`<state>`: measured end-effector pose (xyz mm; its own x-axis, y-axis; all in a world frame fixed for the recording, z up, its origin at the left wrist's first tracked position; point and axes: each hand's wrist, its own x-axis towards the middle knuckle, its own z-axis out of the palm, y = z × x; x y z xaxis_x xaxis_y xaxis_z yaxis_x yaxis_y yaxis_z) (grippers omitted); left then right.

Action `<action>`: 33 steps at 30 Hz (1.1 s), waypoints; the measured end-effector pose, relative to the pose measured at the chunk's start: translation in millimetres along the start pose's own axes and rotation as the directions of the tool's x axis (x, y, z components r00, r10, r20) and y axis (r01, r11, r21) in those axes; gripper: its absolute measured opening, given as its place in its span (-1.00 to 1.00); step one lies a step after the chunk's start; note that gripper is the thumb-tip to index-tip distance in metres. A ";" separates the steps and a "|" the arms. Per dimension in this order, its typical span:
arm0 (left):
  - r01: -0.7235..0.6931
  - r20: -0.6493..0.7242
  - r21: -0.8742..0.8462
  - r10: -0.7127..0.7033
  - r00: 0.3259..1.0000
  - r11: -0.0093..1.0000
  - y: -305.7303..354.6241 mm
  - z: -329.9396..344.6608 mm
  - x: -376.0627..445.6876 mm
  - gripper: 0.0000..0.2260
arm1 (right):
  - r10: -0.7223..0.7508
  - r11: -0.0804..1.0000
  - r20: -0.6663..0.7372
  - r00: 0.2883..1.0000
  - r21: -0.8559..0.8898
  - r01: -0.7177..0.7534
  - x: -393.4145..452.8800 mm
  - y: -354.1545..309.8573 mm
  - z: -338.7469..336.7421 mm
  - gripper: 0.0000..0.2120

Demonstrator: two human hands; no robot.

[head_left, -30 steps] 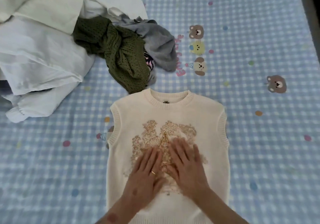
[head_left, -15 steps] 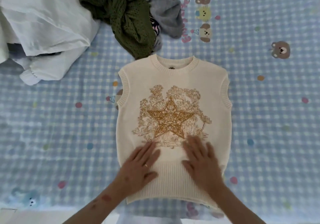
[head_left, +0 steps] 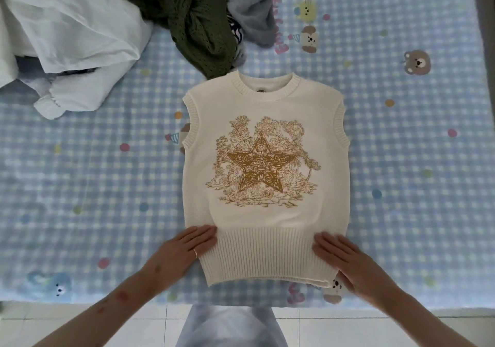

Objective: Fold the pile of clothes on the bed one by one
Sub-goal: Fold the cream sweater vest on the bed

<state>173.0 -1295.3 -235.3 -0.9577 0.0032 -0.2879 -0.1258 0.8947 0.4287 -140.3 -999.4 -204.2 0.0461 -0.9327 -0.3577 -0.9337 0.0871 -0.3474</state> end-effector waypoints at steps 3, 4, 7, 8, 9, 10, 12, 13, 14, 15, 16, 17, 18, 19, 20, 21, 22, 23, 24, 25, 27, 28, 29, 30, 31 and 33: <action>0.011 -0.071 -0.139 -0.022 0.997 0.990 9.9 -6.3 -21.4 -0.55 | 0.066 0.974 -0.014 0.998 0.220 -0.062 -19.9 -12.0 0.7 -0.60; 0.028 -0.083 -0.225 -0.047 0.995 0.974 13.4 -9.7 -27.4 -0.54 | 0.121 0.939 -0.008 0.993 0.326 -0.112 -24.6 -16.3 -2.1 -0.64; 0.210 -0.085 -0.532 -0.299 0.951 0.820 18.1 -25.3 -25.6 -0.71 | 0.377 0.710 0.074 0.923 0.617 -0.340 -14.4 -17.9 -24.5 -0.59; 0.279 -0.069 -0.595 -0.394 0.916 0.754 17.3 -32.9 -17.8 -0.75 | 0.457 0.649 0.058 0.887 0.661 -0.377 -4.5 -11.8 -29.9 -0.60; 0.335 -0.073 -0.632 -0.484 0.872 0.699 16.3 -42.1 -7.0 -0.73 | 0.540 0.605 0.022 0.841 0.685 -0.406 8.4 -5.8 -38.3 -0.64; 0.365 -0.106 -0.652 -0.556 0.824 0.665 13.6 -51.3 5.3 -0.70 | 0.620 0.575 -0.036 0.784 0.700 -0.422 23.4 0.6 -47.0 -0.70; 0.386 -0.166 -0.708 -0.671 0.723 0.591 5.8 -68.3 33.8 -0.74 | 0.718 0.531 -0.139 0.682 0.743 -0.408 54.4 10.1 -63.6 -0.83; 0.388 -0.174 -0.748 -0.725 0.667 0.538 0.3 -75.6 48.9 -0.79 | 0.739 0.531 -0.184 0.647 0.751 -0.392 69.9 15.0 -70.5 -0.86; 0.384 -0.176 -0.785 -0.769 0.614 0.487 -5.8 -81.5 63.4 -0.83 | 0.752 0.534 -0.220 0.621 0.755 -0.380 83.7 19.8 -75.4 -0.86; 0.381 -0.172 -0.810 -0.802 0.573 0.446 -12.6 -86.0 77.2 -0.85 | 0.764 0.539 -0.248 0.596 0.752 -0.379 97.3 25.6 -79.7 -0.85; 0.381 -0.168 -0.824 -0.822 0.543 0.420 -19.9 -89.4 90.7 -0.87 | 0.774 0.547 -0.277 0.569 0.744 -0.383 110.5 32.2 -84.1 -0.85; 0.388 -0.164 -0.828 -0.837 0.521 0.404 -26.1 -92.2 102.7 -0.87 | 0.782 0.556 -0.303 0.545 0.734 -0.390 121.5 37.9 -87.3 -0.86; 0.401 -0.164 -0.827 -0.850 0.500 0.395 -33.2 -94.8 114.6 -0.88 | 0.780 0.570 -0.328 0.533 0.723 -0.389 132.4 44.9 -89.3 -0.88; 0.415 -0.164 -0.823 -0.862 0.480 0.387 -39.6 -96.9 125.1 -0.88 | 0.776 0.582 -0.346 0.527 0.716 -0.386 142.3 51.8 -90.9 -0.89; 0.419 -0.165 -0.825 -0.871 0.462 0.379 -45.8 -98.1 134.7 -0.89 | 0.772 0.592 -0.362 0.522 0.707 -0.387 151.0 58.8 -91.8 -0.90; 0.414 -0.164 -0.833 -0.878 0.449 0.367 -51.7 -99.2 143.2 -0.91 | 0.770 0.602 -0.375 0.517 0.696 -0.391 159.2 65.1 -92.8 -0.91; 0.409 -0.163 -0.839 -0.883 0.440 0.359 -56.4 -99.5 149.5 -0.92 | 0.768 0.609 -0.386 0.511 0.687 -0.397 165.8 69.6 -93.3 -0.90; 0.411 -0.163 -0.840 -0.887 0.433 0.355 -61.8 -99.8 155.6 -0.92 | 0.770 0.611 -0.392 0.503 0.681 -0.403 173.4 74.6 -94.9 -0.90; 0.423 -0.168 -0.832 -0.889 0.425 0.360 -67.2 -99.5 160.5 -0.93 | 0.773 0.610 -0.396 0.496 0.680 -0.407 180.7 78.6 -96.1 -0.88; 0.437 -0.180 -0.819 -0.891 0.417 0.371 -72.2 -98.9 165.9 -0.92 | 0.778 0.607 -0.397 0.487 0.676 -0.418 187.0 83.4 -97.5 -0.87; 0.469 -0.206 -0.793 -0.896 0.394 0.388 -81.7 -98.3 173.8 -0.91 | 0.785 0.602 -0.398 0.474 0.671 -0.433 199.9 91.0 -99.5 -0.83; 0.480 -0.207 -0.788 -0.899 0.385 0.386 -86.4 -98.0 177.7 -0.91 | 0.788 0.598 -0.398 0.470 0.675 -0.432 206.0 94.7 -100.0 -0.83; 0.489 -0.201 -0.785 -0.902 0.381 0.381 -90.4 -97.4 181.1 -0.90 | 0.792 0.592 -0.393 0.468 0.681 -0.430 211.8 98.5 -100.0 -0.84; 0.500 -0.192 -0.780 -0.905 0.380 0.376 -94.3 -96.5 183.7 -0.90 | 0.796 0.586 -0.385 0.467 0.683 -0.436 217.6 101.9 -99.6 -0.85; 0.510 -0.185 -0.776 -0.908 0.376 0.370 -98.1 -95.2 186.3 -0.90 | 0.801 0.582 -0.381 0.461 0.677 -0.451 223.1 105.6 -98.8 -0.86; 0.528 -0.188 -0.767 -0.914 0.358 0.365 -103.8 -93.4 190.1 -0.90 | 0.814 0.569 -0.372 0.446 0.663 -0.486 232.3 111.5 -96.4 -0.85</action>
<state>-20.2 -1429.3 -254.5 -0.2768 -0.9011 -0.3339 -0.7502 -0.0145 0.6611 -268.0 -1240.0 -242.5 -0.8719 -0.4748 -0.1198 -0.3180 0.7350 -0.5989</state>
